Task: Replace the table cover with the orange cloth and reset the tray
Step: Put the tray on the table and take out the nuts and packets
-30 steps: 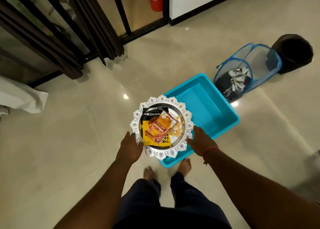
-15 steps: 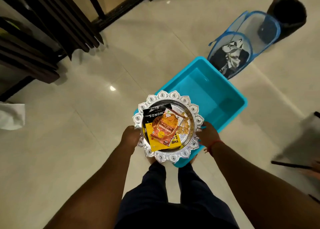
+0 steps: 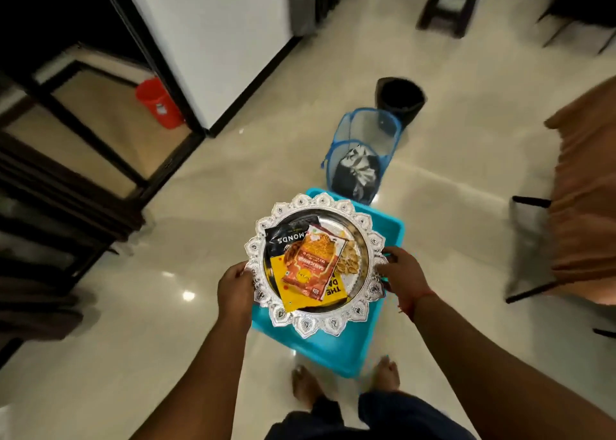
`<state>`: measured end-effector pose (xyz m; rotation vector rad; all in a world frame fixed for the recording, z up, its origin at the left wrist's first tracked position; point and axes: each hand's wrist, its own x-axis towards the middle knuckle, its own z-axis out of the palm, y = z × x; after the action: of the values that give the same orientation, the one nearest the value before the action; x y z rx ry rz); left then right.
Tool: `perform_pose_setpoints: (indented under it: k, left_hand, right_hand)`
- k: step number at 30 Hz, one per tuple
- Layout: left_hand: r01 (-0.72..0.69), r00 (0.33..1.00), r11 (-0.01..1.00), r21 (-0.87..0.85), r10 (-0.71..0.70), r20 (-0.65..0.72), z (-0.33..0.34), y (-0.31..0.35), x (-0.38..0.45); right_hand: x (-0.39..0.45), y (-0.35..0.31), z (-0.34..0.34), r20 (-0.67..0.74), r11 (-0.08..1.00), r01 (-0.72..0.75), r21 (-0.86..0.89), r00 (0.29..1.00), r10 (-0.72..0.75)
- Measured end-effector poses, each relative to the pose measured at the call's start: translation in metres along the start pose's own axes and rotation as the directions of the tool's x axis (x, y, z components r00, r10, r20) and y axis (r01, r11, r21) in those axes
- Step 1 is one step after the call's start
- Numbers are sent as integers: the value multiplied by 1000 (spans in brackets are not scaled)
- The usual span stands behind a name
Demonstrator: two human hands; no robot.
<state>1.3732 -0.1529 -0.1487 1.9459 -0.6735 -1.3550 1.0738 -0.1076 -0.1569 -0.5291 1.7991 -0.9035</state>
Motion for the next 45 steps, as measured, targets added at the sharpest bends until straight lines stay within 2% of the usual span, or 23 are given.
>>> perform_pose_setpoints:
  k: [2,5,9,13,19,27,32,37,41,45]
  left_hand:
    - [-54,997,997,-55,56,50,29,23,-13]
    - [-111,979,988,-108,127,162,85,48,-45]
    - [-179,933,967,-181,225,281,172,73,-105]
    - [-245,860,945,-215,315,401,279,72,-184]
    - [-266,750,933,-242,359,556,450,40,-319]
    - [-367,545,912,-181,369,753,615,14,-483]
    - [-418,437,904,-84,282,854,711,2,-526]
    - [-409,342,910,-69,223,913,818,6,-553]
    - [-401,292,916,0,128,948,898,26,-568]
    - [-416,273,909,13,111,956,972,43,-583]
  right_hand:
    - [-15,-24,-33,-26,981,14,194,1000,-9]
    - [-35,-45,-96,-114,918,107,382,991,-69]
    - [-58,-50,-189,-256,813,267,518,955,-151]
    - [-81,-27,-306,-395,717,373,588,907,-148]
    - [-126,24,-501,-586,663,526,533,794,-159]
    - [-163,86,-694,-754,591,613,525,657,-12]
    - [-155,106,-777,-813,563,655,503,580,52]
    - [-117,108,-852,-857,610,640,467,497,136]
    - [-88,94,-910,-874,622,632,462,443,199]
    - [-53,84,-958,-872,611,635,472,440,215]
